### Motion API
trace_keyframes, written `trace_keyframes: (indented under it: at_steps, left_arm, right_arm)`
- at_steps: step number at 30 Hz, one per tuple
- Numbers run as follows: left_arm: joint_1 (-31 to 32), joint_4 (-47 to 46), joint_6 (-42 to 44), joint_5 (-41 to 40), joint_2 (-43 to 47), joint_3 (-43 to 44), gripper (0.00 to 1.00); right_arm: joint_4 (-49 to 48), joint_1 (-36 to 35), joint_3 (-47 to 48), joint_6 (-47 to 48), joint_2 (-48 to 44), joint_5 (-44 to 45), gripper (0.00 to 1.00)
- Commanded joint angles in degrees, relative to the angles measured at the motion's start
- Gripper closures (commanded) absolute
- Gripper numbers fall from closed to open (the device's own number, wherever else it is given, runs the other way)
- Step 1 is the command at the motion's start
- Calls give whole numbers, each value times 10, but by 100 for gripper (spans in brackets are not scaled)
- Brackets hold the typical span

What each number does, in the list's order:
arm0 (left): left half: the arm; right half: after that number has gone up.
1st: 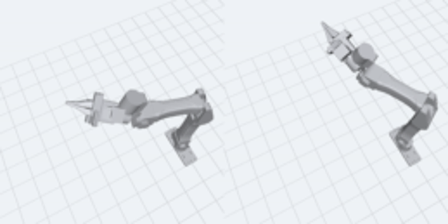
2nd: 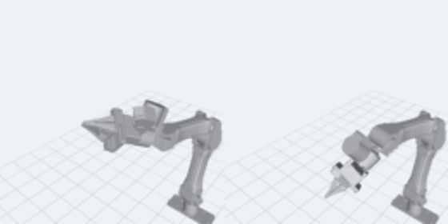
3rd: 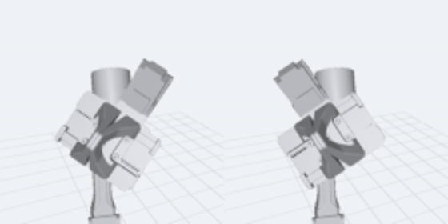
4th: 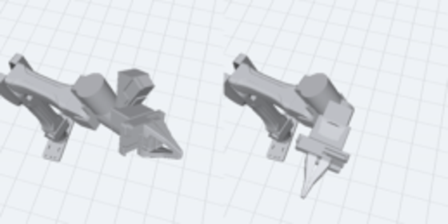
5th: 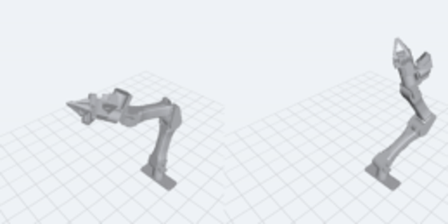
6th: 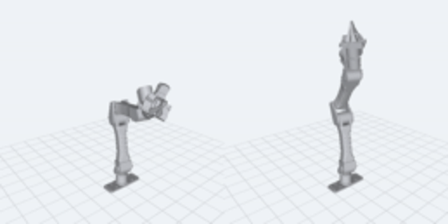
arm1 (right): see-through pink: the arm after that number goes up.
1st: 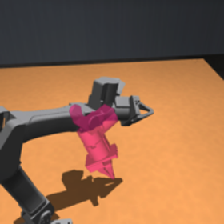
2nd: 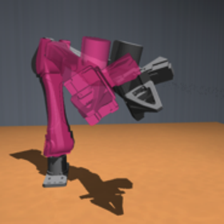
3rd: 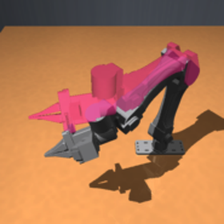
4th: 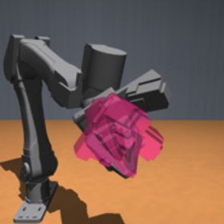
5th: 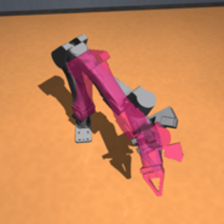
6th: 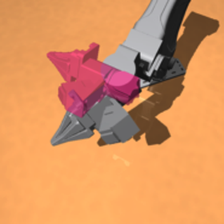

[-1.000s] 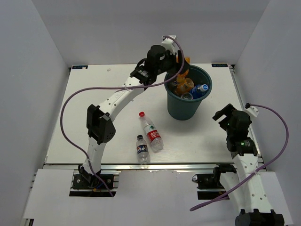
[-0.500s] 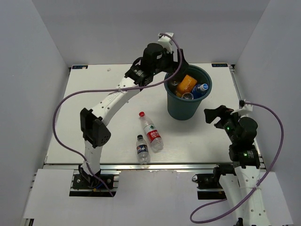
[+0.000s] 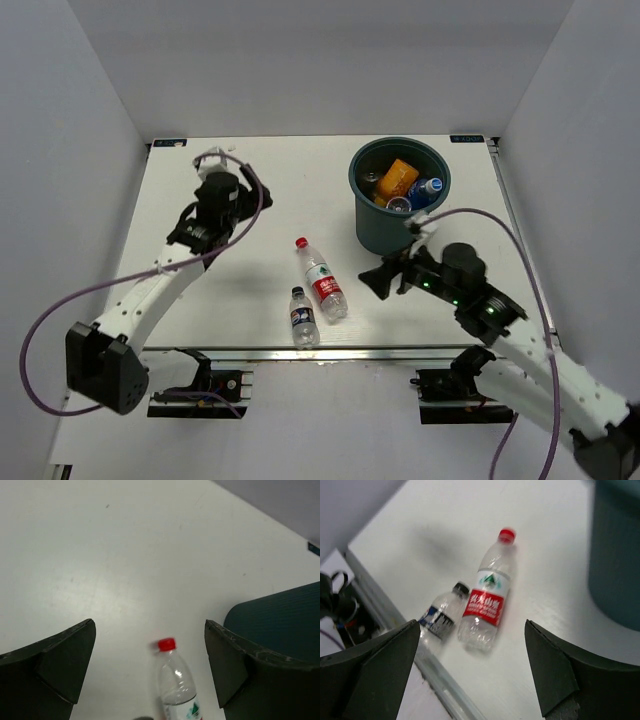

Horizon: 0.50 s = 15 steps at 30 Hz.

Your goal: Put the plastic bottles in the bin

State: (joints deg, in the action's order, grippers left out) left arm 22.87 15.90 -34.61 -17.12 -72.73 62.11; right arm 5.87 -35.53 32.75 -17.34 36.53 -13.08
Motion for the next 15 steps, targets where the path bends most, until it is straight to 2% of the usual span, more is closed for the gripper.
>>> trace_keyframes:
  at_steps: [1,3,5,9,11,15]
  left_arm:
    - [16,33,-79,-75,80,-86,2]
    - [15,68,-120,-94,124,-142,2]
    - [15,109,-151,-142,149,-170,2]
    - [15,161,-232,-186,202,-231,2]
    - [15,157,-237,-177,226,-274,2]
    - [15,156,-238,-160,241,-294,2]
  right_arm:
    - [-42,-117,40,36,94,125,11]
    - [-39,-185,82,47,170,193,11]
    - [-37,-218,112,55,221,231,11]
    - [-36,-227,172,29,366,267,11]
    - [-17,-229,227,21,439,284,11]
    - [-3,-230,272,21,538,341,11]
